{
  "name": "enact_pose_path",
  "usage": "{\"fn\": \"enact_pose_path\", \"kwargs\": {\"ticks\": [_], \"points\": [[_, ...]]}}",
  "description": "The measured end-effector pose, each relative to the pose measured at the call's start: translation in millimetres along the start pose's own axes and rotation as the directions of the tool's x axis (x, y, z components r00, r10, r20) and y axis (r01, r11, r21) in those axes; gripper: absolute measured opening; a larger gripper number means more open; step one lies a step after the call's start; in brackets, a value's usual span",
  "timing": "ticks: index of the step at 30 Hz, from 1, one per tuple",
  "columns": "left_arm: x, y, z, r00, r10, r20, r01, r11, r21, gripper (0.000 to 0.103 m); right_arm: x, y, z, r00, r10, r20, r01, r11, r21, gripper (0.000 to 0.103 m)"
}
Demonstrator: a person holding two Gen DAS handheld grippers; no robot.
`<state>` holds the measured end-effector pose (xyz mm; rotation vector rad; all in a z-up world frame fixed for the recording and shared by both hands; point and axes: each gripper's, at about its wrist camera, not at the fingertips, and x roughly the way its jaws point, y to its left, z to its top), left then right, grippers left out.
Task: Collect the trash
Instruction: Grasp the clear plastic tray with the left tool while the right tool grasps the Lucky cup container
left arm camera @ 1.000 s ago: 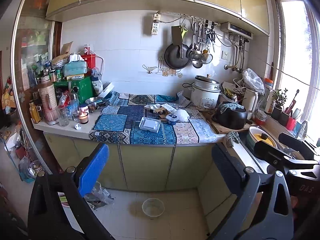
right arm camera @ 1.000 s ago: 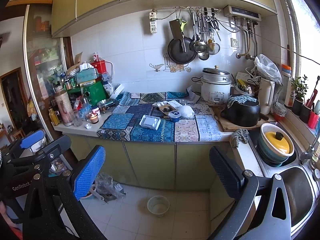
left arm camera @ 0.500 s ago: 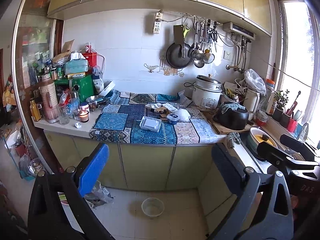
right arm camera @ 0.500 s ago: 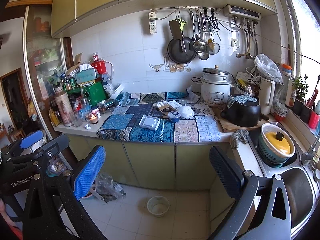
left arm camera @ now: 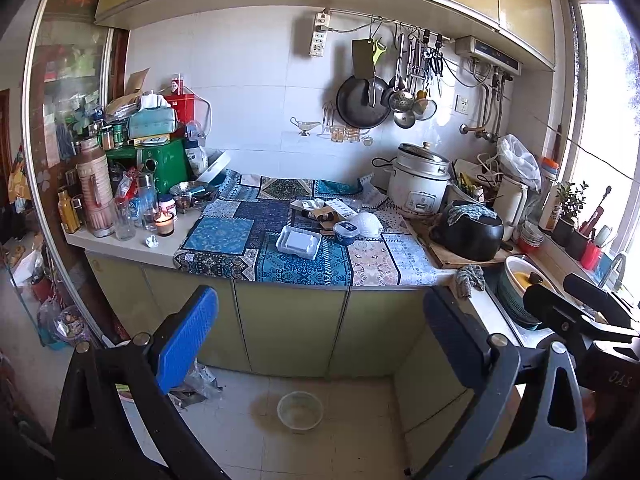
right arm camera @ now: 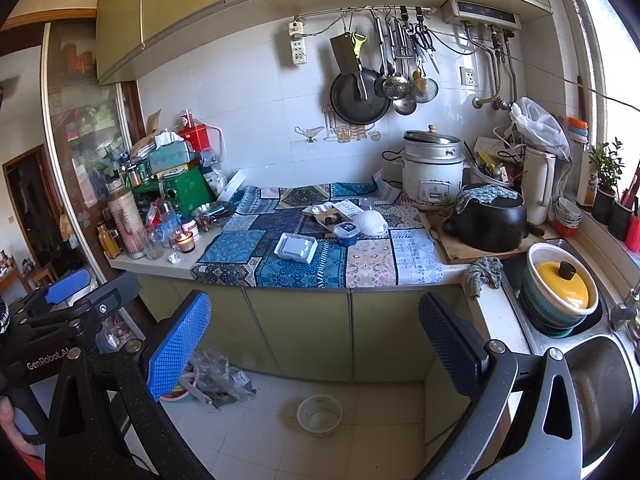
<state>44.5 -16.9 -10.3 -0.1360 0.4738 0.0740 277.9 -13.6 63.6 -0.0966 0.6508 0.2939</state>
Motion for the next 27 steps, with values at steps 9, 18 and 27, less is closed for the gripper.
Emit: {"fn": "enact_pose_path", "kwargs": {"ticks": [9, 18, 27], "points": [[75.9, 2.0, 18.4, 0.998, 0.027, -0.057, -0.028, 0.999, -0.018, 0.103, 40.8, -26.3, 10.6, 0.998, -0.055, -0.029, 0.055, 0.998, 0.017, 0.103], [216.1, 48.5, 43.0, 0.983, 0.063, -0.173, -0.076, 0.995, -0.070, 0.103, 125.9, -54.3, 25.5, 0.990, -0.103, -0.096, 0.112, 0.989, 0.093, 0.103], [369.0, 83.5, 75.3, 0.945, 0.050, -0.322, -0.081, 0.993, -0.085, 0.103, 230.2, -63.3, 54.2, 0.959, -0.196, -0.205, 0.226, 0.965, 0.135, 0.103]]}}
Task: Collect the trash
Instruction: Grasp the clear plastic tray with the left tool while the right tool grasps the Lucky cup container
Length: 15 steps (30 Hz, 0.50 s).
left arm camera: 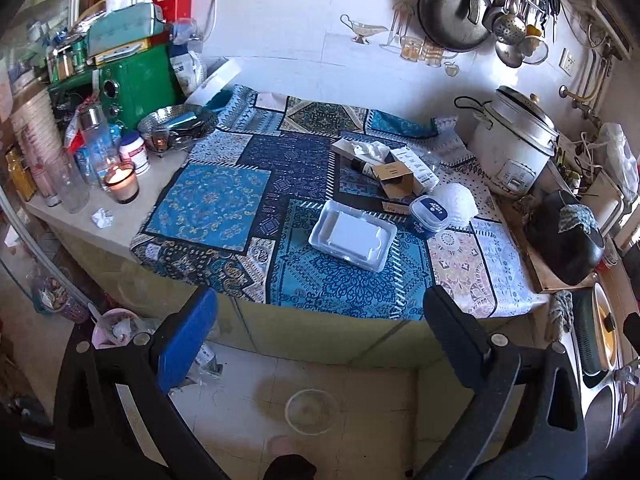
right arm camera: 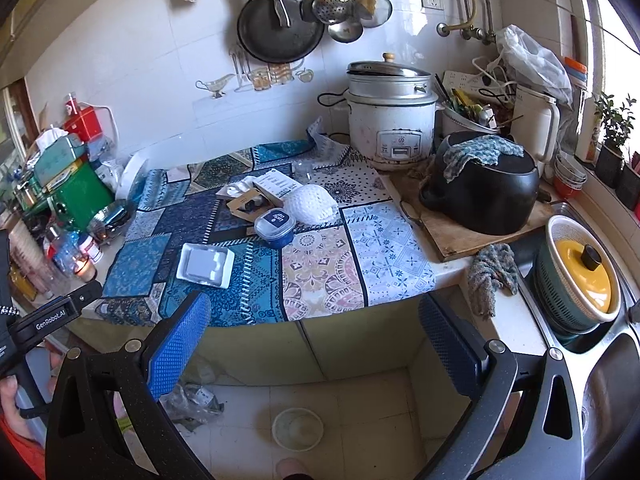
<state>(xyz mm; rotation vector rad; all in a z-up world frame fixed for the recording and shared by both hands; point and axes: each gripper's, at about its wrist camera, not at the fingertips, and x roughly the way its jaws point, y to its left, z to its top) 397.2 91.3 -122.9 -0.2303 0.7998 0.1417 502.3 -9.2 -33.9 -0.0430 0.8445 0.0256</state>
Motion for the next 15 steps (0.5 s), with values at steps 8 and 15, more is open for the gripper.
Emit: {"fn": "enact_pose_path", "kwargs": {"ticks": [8, 15], "points": [[89.7, -17.9, 47.9, 0.995, -0.043, -0.089, 0.036, 0.996, -0.079, 0.103, 74.8, 7.2, 29.1, 0.996, -0.008, -0.087, 0.007, 1.000, -0.013, 0.103], [161.8, -22.8, 62.4, 0.976, -0.056, -0.209, -0.010, 0.954, -0.301, 0.103, 159.8, 1.3, 58.9, 0.977, 0.083, -0.196, -0.098, 0.993, -0.072, 0.103]]}}
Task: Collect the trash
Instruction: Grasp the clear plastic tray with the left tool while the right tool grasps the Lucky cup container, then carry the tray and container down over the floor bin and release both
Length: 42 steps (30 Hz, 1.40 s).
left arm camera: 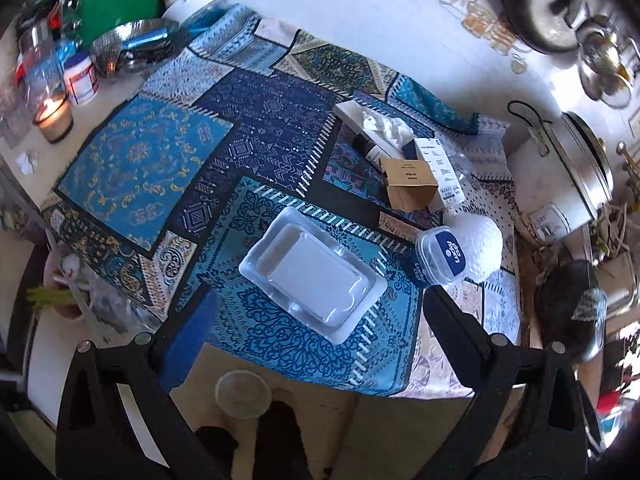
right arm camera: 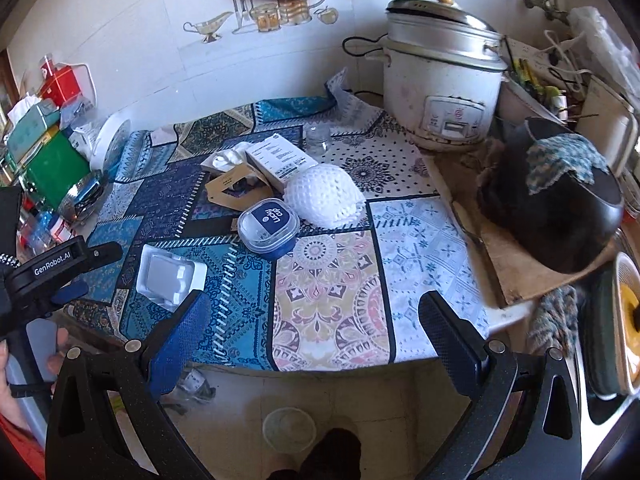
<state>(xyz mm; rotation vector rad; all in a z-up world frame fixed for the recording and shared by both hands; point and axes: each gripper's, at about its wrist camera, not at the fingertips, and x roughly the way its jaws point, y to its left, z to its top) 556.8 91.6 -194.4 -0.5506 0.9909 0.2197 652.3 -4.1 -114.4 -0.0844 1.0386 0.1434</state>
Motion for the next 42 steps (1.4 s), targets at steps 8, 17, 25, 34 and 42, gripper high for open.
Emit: {"fn": "enact_pose_path", "kwargs": {"ticks": [8, 17, 25, 34, 42], "points": [[54.6, 1.0, 13.6, 0.995, 0.038, -0.096, -0.066, 0.950, -0.306, 0.103, 82.7, -6.7, 44.4, 0.982, 0.120, -0.147, -0.142, 0.979, -0.147, 0.103], [85.6, 12.2, 5.6, 0.984, 0.063, -0.164, -0.132, 0.882, -0.453, 0.102, 136.1, 21.4, 65.6, 0.931, 0.248, -0.268, -0.317, 0.913, -0.257, 0.103], [111.6, 8.0, 8.6, 0.977, 0.012, -0.212, -0.105, 0.894, -0.436, 0.085, 180.8, 34.2, 68.7, 0.890, 0.257, -0.378, -0.364, 0.898, -0.247, 0.102], [120.4, -6.3, 22.0, 0.980, 0.083, -0.178, -0.139, 0.934, -0.330, 0.073, 208.2, 41.7, 67.8, 0.874, 0.218, -0.435, -0.362, 0.889, -0.281, 0.078], [108.0, -12.2, 28.2, 0.986, 0.114, -0.121, -0.137, 0.970, -0.199, 0.069, 193.2, 22.8, 71.1, 0.873, 0.274, -0.403, -0.373, 0.908, -0.192, 0.078]]}}
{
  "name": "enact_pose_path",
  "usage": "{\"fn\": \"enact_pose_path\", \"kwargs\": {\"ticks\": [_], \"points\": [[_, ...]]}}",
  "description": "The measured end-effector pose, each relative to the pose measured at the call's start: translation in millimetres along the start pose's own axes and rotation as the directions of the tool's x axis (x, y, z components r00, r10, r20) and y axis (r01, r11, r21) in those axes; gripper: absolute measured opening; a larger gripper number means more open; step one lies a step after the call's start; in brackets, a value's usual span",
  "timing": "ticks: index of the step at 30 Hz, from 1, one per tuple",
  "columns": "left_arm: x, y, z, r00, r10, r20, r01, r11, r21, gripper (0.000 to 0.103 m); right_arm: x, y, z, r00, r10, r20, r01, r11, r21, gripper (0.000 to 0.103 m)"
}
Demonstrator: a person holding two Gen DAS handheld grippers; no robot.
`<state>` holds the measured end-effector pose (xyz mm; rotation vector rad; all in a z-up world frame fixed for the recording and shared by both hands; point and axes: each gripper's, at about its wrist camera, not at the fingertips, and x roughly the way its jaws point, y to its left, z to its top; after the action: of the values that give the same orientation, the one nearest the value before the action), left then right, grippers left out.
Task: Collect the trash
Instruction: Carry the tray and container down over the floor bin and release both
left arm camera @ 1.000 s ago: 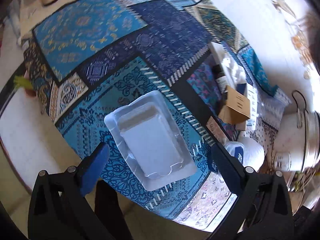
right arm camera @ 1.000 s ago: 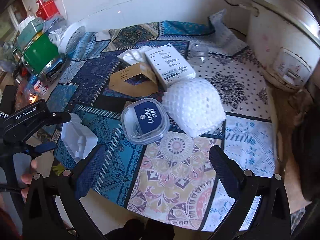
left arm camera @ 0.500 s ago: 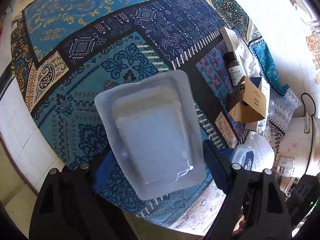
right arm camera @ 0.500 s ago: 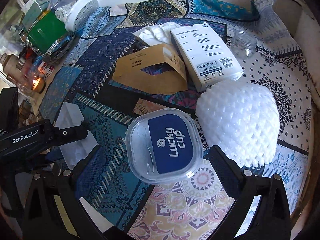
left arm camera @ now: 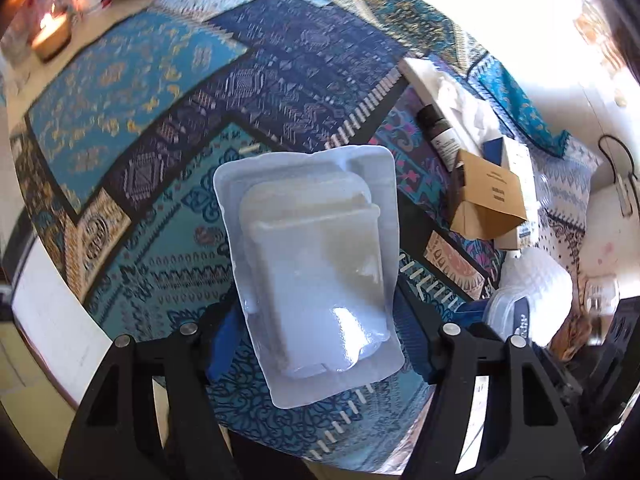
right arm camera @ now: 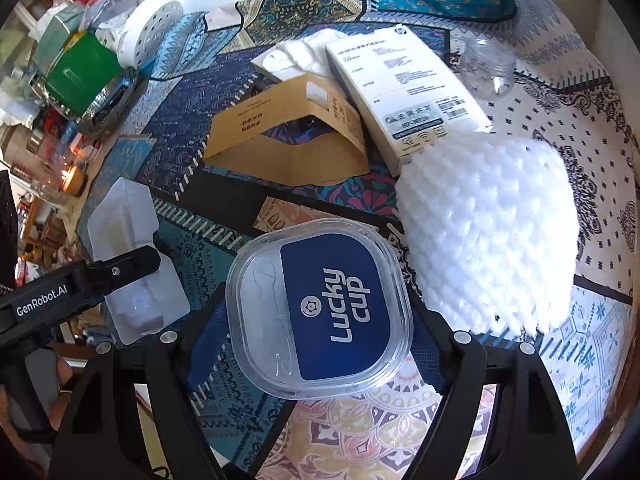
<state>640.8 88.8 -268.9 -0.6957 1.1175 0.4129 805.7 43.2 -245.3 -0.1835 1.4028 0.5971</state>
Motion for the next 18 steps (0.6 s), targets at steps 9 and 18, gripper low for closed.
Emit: {"fn": "enact_pose_path", "kwargs": {"ticks": [9, 18], "points": [[-53.4, 10.7, -6.4, 0.994, -0.054, 0.098, 0.043, 0.993, 0.114, 0.069, -42.9, 27.4, -15.5, 0.993, -0.037, 0.108, 0.036, 0.999, 0.015, 0.078], [-115.2, 65.8, -34.5, 0.979, -0.162, 0.126, 0.123, 0.954, 0.272, 0.069, -78.6, 95.8, -72.1, 0.963, -0.130, 0.237, 0.111, 0.990, 0.092, 0.078]]}}
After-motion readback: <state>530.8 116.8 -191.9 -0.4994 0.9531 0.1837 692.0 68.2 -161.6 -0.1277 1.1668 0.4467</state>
